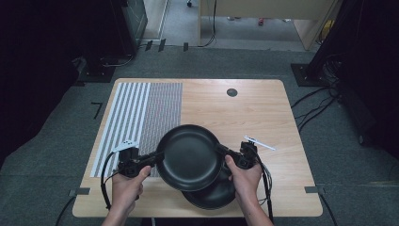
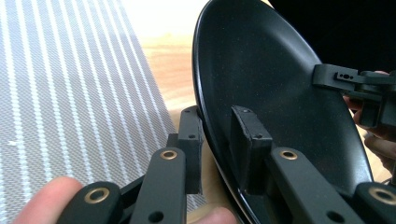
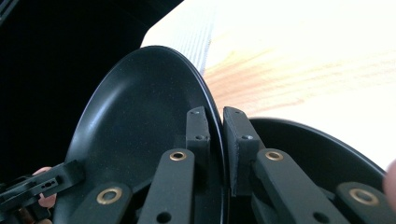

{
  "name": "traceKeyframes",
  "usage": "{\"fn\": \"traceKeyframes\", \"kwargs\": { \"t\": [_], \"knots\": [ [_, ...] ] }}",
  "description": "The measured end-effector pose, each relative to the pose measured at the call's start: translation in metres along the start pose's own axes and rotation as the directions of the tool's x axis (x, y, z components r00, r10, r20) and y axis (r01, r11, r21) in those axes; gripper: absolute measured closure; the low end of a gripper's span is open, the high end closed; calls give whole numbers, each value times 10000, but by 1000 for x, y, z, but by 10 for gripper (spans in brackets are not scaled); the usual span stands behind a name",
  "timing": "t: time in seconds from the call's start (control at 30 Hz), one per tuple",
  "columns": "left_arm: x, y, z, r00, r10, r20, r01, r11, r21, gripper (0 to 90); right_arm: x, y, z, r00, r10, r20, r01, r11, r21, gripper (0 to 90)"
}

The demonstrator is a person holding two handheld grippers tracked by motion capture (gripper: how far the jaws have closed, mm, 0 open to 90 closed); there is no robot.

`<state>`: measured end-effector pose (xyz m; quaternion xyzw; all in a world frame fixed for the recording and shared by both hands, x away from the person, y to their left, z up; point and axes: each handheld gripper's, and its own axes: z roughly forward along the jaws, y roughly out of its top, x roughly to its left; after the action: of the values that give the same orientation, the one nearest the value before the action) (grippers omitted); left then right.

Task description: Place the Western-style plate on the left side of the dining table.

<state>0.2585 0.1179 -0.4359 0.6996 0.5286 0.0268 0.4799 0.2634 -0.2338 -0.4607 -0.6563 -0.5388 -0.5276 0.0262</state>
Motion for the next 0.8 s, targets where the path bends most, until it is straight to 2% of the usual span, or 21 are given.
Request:
{"fn": "traceKeyframes", "kwargs": {
  "t": [0.33, 0.43, 0.8],
  "knots": [
    [24, 12, -14, 9984, -449, -332, 432, 9979, -488, 753, 24, 17, 34, 9991, -374, -211, 382, 9986, 361, 821],
    [33, 15, -18, 9969, -646, -444, 616, 9959, -661, 753, 31, 22, 46, 9980, -588, -244, 598, 9973, 427, 822],
    [61, 21, -29, 9896, -1193, -804, 1105, 9882, -1063, 755, 53, 32, 84, 9952, -893, -410, 927, 9918, 876, 821]
  ]
}}
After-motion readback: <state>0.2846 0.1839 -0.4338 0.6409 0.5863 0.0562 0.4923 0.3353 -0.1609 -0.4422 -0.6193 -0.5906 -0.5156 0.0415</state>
